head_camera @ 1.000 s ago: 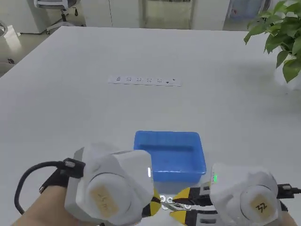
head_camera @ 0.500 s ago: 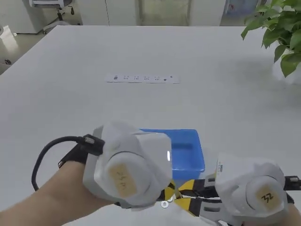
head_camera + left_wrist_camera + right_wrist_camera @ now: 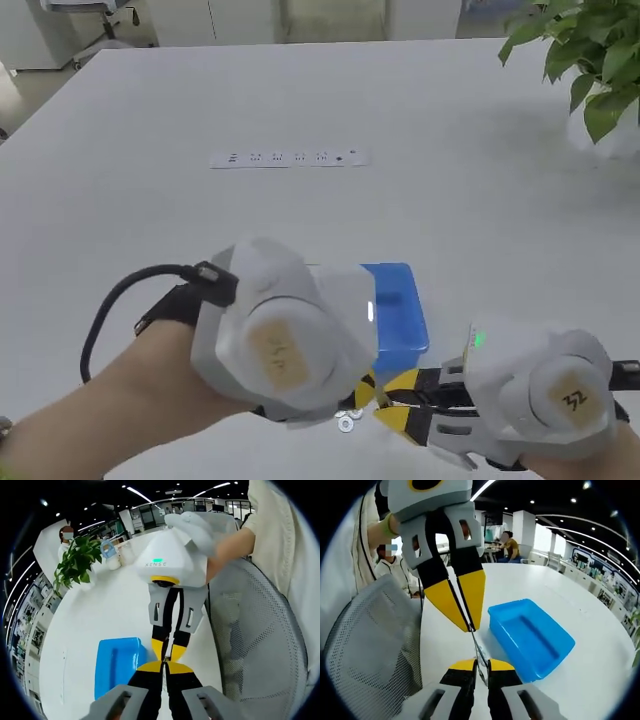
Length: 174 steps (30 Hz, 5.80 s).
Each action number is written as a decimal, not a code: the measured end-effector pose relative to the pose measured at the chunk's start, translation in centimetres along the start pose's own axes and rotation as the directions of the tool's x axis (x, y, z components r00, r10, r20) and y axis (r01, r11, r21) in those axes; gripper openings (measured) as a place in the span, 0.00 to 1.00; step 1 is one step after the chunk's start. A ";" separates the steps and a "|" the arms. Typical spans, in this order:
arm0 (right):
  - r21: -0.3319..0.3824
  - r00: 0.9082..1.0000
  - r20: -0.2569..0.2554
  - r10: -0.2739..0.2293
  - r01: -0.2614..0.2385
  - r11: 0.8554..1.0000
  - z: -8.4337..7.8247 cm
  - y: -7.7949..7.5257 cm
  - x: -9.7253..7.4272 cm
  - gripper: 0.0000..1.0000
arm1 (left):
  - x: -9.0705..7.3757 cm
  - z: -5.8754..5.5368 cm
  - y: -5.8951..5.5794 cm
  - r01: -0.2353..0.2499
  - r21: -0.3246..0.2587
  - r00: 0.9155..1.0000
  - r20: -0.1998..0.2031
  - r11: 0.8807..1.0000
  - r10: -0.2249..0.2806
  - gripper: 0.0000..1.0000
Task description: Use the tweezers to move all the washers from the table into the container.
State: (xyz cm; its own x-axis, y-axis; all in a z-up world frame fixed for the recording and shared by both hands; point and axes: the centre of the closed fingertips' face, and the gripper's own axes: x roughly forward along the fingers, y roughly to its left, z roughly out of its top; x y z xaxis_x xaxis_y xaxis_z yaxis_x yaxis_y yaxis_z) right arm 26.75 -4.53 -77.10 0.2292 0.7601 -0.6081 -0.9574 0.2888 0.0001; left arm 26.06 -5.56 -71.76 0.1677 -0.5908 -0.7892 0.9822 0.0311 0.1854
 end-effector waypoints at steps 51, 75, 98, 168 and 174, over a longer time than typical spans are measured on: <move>0.034 1.000 0.004 -0.020 0.020 0.999 0.5 0.9 -0.1 0.03 | 0.1 0.9 -0.9 0.058 -0.079 0.998 0.037 0.995 -0.055 0.00; -0.006 1.000 0.018 -0.005 0.005 1.000 1.2 1.5 0.9 0.04 | -1.0 -1.3 -0.8 0.057 -0.112 0.998 0.004 0.992 -0.057 0.00; 0.026 0.999 0.052 -0.013 0.011 1.000 0.6 1.7 0.3 0.04 | -0.2 -0.6 -1.3 0.092 -0.039 0.995 -0.046 0.995 -0.094 0.00; 0.320 0.949 0.248 -0.197 0.112 0.941 6.5 -7.0 -3.1 0.02 | -9.9 -6.0 1.4 -0.196 -0.769 0.764 0.270 0.609 0.586 0.68; 0.333 0.938 0.232 -0.258 0.172 0.927 5.7 -9.6 -2.1 0.02 | -10.8 -7.1 2.1 -0.292 -0.758 0.741 0.206 0.584 0.639 0.86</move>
State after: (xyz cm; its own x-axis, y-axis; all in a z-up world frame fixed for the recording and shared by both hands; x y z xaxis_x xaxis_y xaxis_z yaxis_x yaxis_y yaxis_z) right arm 36.49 -5.54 -71.27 0.5026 0.7736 -0.3859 -0.7896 0.5926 0.1596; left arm 26.90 6.64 -67.01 0.7341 -0.5843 -0.3459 0.5887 0.8015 -0.1046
